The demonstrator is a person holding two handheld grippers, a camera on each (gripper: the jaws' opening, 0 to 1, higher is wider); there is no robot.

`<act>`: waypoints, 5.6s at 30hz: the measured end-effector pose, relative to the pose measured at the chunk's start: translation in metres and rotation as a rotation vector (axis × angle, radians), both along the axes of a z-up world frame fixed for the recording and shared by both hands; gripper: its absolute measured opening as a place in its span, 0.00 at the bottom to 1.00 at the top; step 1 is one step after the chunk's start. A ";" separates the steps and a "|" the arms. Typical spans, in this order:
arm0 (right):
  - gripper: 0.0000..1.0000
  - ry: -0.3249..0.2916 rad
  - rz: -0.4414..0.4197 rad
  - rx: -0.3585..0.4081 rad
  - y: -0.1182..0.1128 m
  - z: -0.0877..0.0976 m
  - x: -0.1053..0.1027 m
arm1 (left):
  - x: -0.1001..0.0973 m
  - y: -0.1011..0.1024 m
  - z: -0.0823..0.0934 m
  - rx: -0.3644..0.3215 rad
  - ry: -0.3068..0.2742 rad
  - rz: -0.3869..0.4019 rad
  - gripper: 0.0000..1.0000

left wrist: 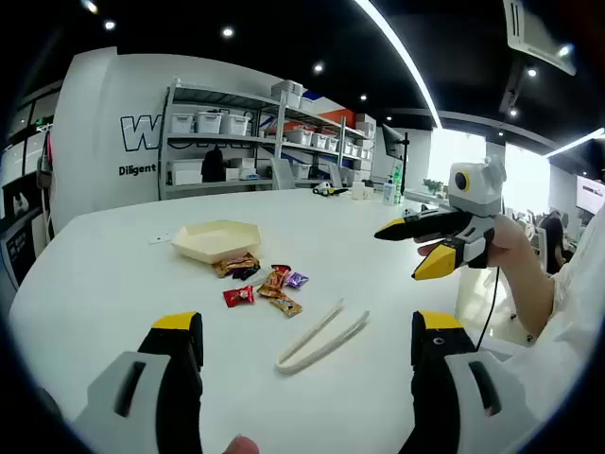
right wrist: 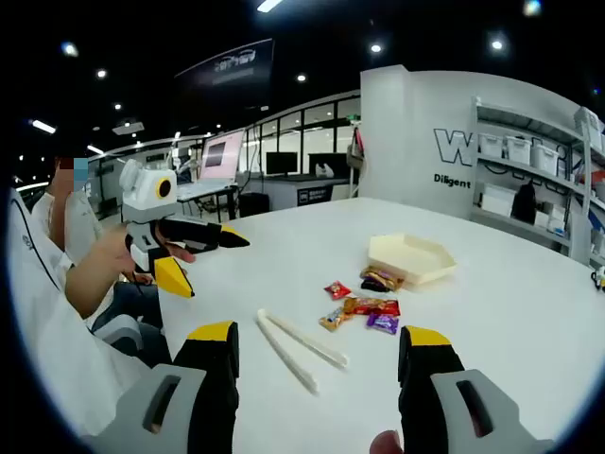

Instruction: Place the target food into the container with the food tongs after gripping and lifting it, then release it inside without dropping or visibly crushing the food.

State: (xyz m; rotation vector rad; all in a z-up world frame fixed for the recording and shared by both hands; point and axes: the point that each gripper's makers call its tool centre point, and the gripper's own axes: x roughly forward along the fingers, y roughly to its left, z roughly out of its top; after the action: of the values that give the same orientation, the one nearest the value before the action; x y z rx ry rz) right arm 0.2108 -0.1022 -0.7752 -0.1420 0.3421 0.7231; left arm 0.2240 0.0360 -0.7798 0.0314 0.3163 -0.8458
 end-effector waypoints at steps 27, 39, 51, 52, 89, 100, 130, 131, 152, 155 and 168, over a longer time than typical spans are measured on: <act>0.65 0.013 0.025 -0.008 0.004 -0.009 0.000 | 0.000 0.000 -0.007 -0.003 0.013 0.001 0.89; 0.64 0.016 0.036 -0.009 0.005 -0.012 0.002 | 0.000 -0.001 -0.006 -0.007 0.004 -0.004 0.88; 0.63 0.018 0.050 -0.019 0.006 -0.013 0.002 | 0.001 0.000 -0.006 -0.002 -0.003 -0.005 0.87; 0.63 0.018 0.051 -0.020 0.006 -0.013 0.003 | 0.001 0.000 -0.007 -0.002 -0.002 -0.005 0.87; 0.47 0.078 0.195 -0.067 0.019 -0.056 0.015 | 0.003 -0.003 -0.018 0.042 -0.019 -0.032 0.84; 0.29 0.087 0.304 -0.102 0.030 -0.075 0.012 | 0.002 -0.004 -0.025 0.060 -0.022 -0.046 0.84; 0.01 0.107 0.480 -0.129 0.040 -0.099 0.011 | 0.002 -0.005 -0.033 0.058 0.003 -0.047 0.83; 0.01 0.107 0.484 -0.131 0.040 -0.099 0.011 | 0.002 -0.005 -0.033 0.058 0.003 -0.046 0.83; 0.00 0.096 0.529 -0.077 0.043 -0.095 0.008 | 0.004 -0.004 -0.036 0.064 0.016 -0.048 0.81; 0.00 0.114 0.510 -0.022 0.043 -0.090 0.010 | 0.004 -0.004 -0.037 0.065 0.019 -0.049 0.80; 0.00 0.114 0.493 0.207 0.042 -0.062 0.010 | 0.002 -0.007 -0.042 0.050 0.053 -0.077 0.73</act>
State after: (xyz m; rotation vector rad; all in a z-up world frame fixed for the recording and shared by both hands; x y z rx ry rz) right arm 0.2211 -0.0599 -0.8371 0.0143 0.3424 1.2525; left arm 0.2264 0.0285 -0.8214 0.0684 0.3886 -0.9161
